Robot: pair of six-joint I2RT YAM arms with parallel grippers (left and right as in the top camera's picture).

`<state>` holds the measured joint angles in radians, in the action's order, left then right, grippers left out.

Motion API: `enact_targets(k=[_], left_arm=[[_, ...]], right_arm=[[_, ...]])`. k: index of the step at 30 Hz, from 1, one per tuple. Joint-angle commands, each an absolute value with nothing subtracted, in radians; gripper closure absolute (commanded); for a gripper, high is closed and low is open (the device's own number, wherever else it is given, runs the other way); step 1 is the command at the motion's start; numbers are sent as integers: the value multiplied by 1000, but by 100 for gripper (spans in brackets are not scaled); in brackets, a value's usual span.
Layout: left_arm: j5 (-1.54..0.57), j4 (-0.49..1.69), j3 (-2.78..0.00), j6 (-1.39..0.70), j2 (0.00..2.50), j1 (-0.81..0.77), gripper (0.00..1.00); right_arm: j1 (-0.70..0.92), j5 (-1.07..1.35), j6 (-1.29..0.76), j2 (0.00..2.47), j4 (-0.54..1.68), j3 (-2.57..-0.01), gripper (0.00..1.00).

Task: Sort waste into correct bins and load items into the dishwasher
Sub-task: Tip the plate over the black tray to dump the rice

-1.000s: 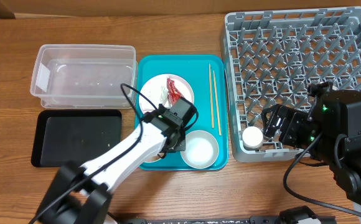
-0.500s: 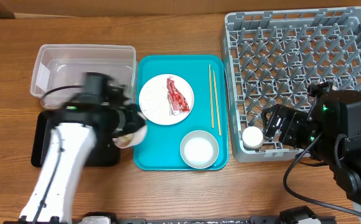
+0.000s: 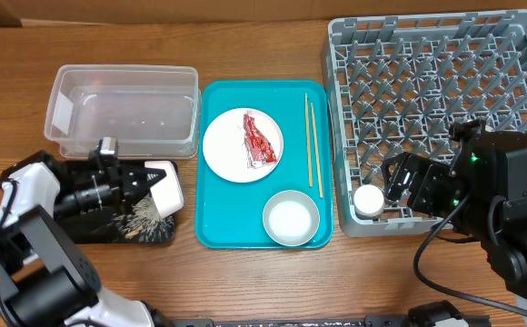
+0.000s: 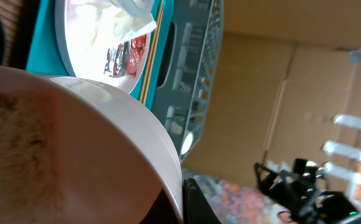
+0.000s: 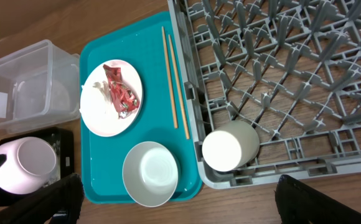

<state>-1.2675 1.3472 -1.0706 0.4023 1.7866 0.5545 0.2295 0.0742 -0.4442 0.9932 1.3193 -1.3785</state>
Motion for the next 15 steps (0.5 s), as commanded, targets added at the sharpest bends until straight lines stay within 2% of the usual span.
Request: enact_targets(k=[1, 6, 9, 12, 15], left_arm=[[-1415, 1414, -1082, 587, 1851, 598, 96], [-1412, 1486, -1082, 694, 1855, 636, 96], [-1422, 1579, -1083, 913, 1851, 636, 96], [-1415, 1625, -1083, 916, 1852, 636, 96], [-1425, 1654, -1089, 1190, 1844, 637, 96]], right_arm=[[232, 72, -445, 991, 1314, -1401, 0], [232, 72, -445, 991, 1314, -1401, 0], [232, 72, -445, 991, 1314, -1401, 0], [232, 72, -445, 991, 1314, -1401, 0], [232, 72, -445, 991, 1314, -1401, 0]])
